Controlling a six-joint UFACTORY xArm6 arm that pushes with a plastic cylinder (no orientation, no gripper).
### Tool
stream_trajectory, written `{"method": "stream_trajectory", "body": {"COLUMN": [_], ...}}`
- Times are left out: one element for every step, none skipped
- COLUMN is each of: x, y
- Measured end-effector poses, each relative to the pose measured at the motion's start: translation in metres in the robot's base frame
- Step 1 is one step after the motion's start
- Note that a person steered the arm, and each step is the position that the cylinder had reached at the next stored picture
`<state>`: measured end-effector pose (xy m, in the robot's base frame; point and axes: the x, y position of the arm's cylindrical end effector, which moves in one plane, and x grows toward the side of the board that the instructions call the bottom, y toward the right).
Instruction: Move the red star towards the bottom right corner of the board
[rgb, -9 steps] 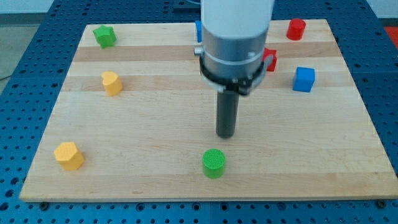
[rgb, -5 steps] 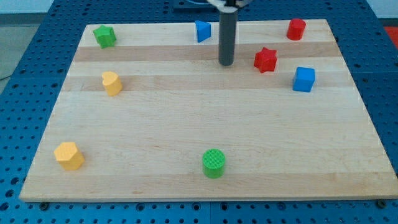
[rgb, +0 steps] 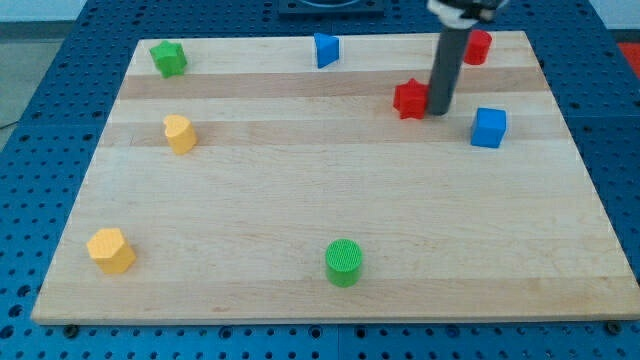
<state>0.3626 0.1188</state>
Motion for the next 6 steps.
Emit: {"method": "stream_trajectory", "body": {"x": [0.008,-0.016,-0.051,-0.046,0.03,0.063], "y": [-0.009,0.029,0.039,-0.02,-0.072,-0.072]}}
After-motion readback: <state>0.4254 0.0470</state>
